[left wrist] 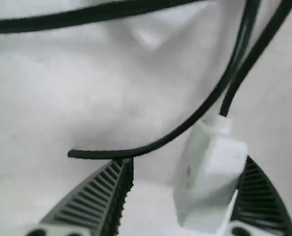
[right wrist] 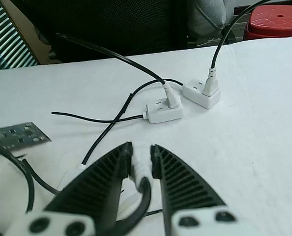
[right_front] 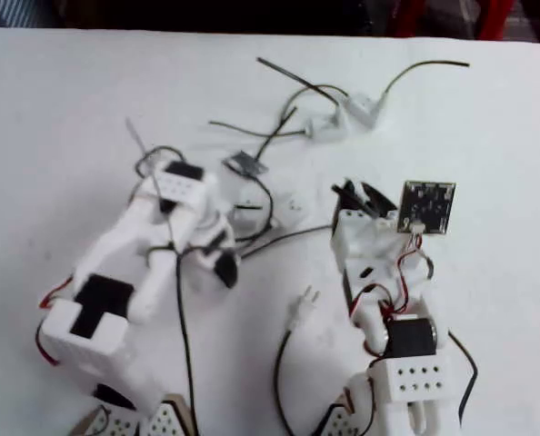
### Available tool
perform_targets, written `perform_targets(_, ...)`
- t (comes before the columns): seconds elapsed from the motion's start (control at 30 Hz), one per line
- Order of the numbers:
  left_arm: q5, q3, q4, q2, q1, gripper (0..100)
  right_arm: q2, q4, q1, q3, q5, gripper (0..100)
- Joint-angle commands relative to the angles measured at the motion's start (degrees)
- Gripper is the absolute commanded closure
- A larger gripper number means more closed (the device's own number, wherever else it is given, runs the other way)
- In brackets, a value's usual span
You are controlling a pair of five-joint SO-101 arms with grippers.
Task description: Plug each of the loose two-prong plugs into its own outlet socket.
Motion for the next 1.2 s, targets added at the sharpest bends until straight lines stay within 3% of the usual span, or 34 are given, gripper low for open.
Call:
perform_targets(0.0, -1.4, -5.8, 2.3, -1.1, -3.5, 68, -0.5, -0.8, 0.5, -0.4, 0.0, 98.1)
perform_targets(0.3, -3.8, -12.5, 5.5, -2.7, -7.5, 68, -0.5, -0.8, 0.5, -0.4, 0.1, 98.1)
perform_targets(0.47, -9.6, -14.3, 12.3, -2.7, -4.6, 68, -0.5, -0.8, 0.5, -0.4, 0.1, 98.1)
perform_targets(0.67, -17.1, -14.1, 13.3, -2.2, -1.3, 73, -0.5, -0.8, 0.5, -0.4, 0.1, 98.1)
perform_targets(0.97, -24.6, -2.3, 1.4, -2.2, -0.8, 73, -0.5, -0.8, 0.5, -0.4, 0.1, 98.1)
perform_targets(1.17, -24.2, 1.4, -1.1, -2.6, 1.6, 78, -0.5, -0.8, 0.6, -0.4, 0.1, 98.1)
